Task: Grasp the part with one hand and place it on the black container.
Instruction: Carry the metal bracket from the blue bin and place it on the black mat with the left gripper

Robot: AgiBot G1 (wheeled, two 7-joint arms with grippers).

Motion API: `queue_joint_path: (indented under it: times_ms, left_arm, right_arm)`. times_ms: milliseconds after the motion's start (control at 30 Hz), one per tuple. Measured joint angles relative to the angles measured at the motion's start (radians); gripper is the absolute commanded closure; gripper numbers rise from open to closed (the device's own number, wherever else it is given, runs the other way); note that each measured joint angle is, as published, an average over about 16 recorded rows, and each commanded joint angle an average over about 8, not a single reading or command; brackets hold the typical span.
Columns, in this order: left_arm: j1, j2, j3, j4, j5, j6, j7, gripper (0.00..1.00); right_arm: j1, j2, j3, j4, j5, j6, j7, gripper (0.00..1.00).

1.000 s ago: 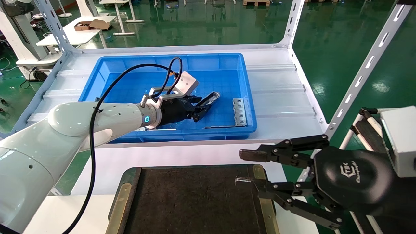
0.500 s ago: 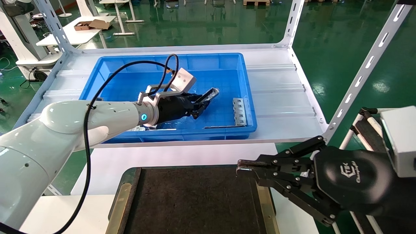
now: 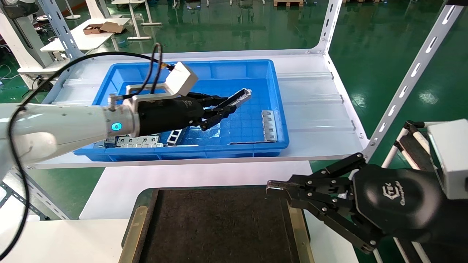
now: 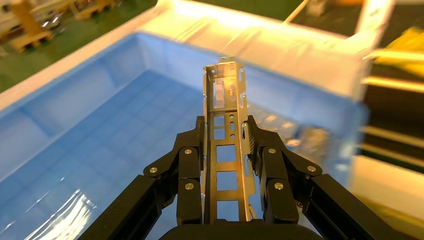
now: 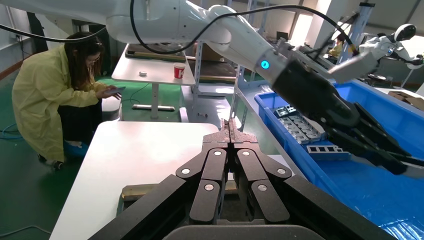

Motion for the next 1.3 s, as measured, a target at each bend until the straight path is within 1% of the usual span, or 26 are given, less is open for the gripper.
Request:
queue_joint_path:
  times_ms: [167, 367, 533, 800, 933, 1033, 1167, 1300]
  left_arm:
    - [0.047, -0.092, -0.023, -0.126, -0.043, 0.062, 0.002, 1.00]
    - [0.128, -0.199, -0.035, -0.321, -0.077, 0.074, -0.035, 1.00]
    - [0.213, -0.284, -0.030, -0.503, -0.087, 0.039, -0.084, 1.00]
    - [0.362, -0.386, 0.010, -0.753, -0.065, -0.082, -0.178, 1.00]
    - [0.423, -0.411, 0.048, -0.822, -0.033, -0.150, -0.239, 1.00]
    - [0.461, -0.414, 0.083, -0.848, -0.002, -0.208, -0.298, 1.00]
    - [0.495, -0.397, 0.138, -0.851, 0.047, -0.294, -0.394, 1.00]
    - [0.513, -0.358, 0.193, -0.824, 0.096, -0.384, -0.504, 1.00]
  right_arm:
    - [0.000, 0.000, 0.000, 0.000, 0.000, 0.000, 0.000, 1.00]
    - [0.000, 0.000, 0.000, 0.000, 0.000, 0.000, 0.000, 1.00]
    - [0.000, 0.000, 0.000, 0.000, 0.000, 0.000, 0.000, 1.00]
    - [0.000, 0.000, 0.000, 0.000, 0.000, 0.000, 0.000, 1.00]
    - [0.000, 0.000, 0.000, 0.000, 0.000, 0.000, 0.000, 1.00]
    - [0.000, 0.000, 0.000, 0.000, 0.000, 0.000, 0.000, 1.00]
    - [0.000, 0.000, 0.000, 0.000, 0.000, 0.000, 0.000, 1.00]
    - [0.000, 0.000, 0.000, 0.000, 0.000, 0.000, 0.000, 1.00]
